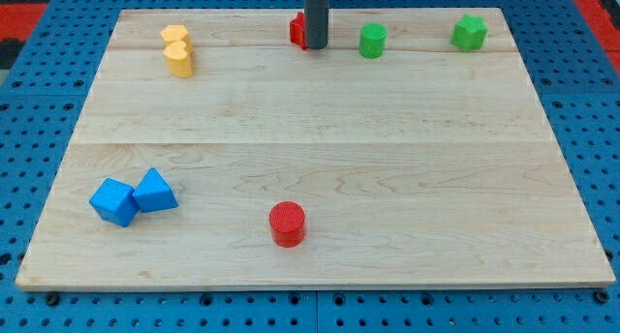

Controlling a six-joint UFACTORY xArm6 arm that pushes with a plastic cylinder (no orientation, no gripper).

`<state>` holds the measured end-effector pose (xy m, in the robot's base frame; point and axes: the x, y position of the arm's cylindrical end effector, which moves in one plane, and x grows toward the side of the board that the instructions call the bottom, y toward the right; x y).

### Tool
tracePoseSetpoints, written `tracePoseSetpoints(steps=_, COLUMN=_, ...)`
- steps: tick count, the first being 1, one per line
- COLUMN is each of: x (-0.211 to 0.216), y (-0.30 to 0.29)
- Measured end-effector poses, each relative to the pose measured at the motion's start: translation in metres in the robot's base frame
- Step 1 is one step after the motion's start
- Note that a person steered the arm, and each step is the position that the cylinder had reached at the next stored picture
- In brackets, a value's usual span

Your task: Place the arm to the right side of the red circle

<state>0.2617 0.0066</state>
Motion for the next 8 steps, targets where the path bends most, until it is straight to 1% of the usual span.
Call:
tracePoseSetpoints(steps=1, x=0.069, y=0.003)
tracePoseSetpoints(steps=3, x=0.256, y=0.018)
tracePoseSetpoints(steps=4, x=0.266, y=0.048)
tracePoseSetpoints(steps=5, x=0.266, y=0.056)
tracePoseSetpoints(steps=7, x=0.287, y=0.056)
tracePoseSetpoints(steps=8, x=0.289, y=0.056)
